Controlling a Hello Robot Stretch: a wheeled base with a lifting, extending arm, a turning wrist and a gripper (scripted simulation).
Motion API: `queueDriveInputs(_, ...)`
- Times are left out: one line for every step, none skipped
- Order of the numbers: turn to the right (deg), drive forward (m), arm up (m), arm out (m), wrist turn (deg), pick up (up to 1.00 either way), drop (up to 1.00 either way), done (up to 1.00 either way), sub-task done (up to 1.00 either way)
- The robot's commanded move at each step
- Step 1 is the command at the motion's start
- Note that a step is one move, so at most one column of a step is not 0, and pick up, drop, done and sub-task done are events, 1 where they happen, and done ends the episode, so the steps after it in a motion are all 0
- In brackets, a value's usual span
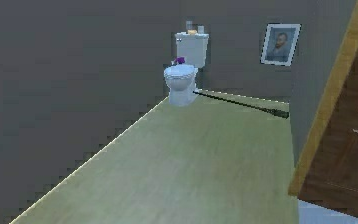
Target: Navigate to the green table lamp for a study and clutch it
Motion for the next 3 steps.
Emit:
queueDriveInputs(-45.0, 0.00, 0.00, 0.00, 0.0, 0.00, 0.00, 0.00, 0.00)
queueDriveInputs(-36.0, 0.00, 0.00, 0.00, 0.0, 0.00, 0.00, 0.00, 0.00)
queueDriveInputs(0.0, 0.20, 0.00, 0.00, 0.0, 0.00, 0.00, 0.00, 0.00)
